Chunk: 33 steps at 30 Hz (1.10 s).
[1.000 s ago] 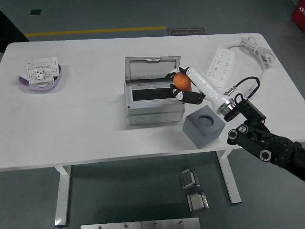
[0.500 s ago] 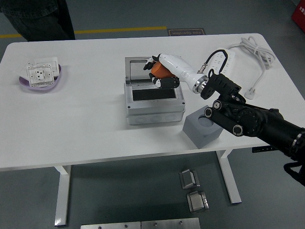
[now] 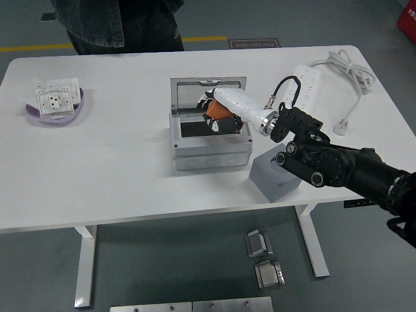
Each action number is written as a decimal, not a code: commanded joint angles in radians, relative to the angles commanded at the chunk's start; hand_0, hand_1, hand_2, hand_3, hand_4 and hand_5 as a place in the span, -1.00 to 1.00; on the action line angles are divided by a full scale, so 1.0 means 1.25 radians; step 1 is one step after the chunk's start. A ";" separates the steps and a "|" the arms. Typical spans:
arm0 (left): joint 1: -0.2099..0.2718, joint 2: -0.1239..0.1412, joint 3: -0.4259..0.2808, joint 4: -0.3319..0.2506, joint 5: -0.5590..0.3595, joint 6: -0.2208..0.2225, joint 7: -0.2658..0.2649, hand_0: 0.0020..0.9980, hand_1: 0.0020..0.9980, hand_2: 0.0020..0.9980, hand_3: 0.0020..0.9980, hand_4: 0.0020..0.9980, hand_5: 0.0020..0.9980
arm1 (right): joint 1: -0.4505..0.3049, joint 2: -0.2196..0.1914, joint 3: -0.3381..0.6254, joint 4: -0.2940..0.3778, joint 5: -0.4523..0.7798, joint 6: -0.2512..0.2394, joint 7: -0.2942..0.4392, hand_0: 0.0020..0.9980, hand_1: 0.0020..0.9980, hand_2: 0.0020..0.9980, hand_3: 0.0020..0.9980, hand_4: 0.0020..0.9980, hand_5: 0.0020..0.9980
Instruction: Pick up the cylinder from the cube,place it in the box,flap close box
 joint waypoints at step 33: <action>-0.013 0.002 0.023 -0.006 -0.011 -0.010 -0.004 0.33 0.32 0.14 0.21 0.25 -0.50 | 0.041 0.001 -0.084 -0.033 -0.052 0.063 0.022 0.58 0.43 0.65 0.92 0.55 -0.51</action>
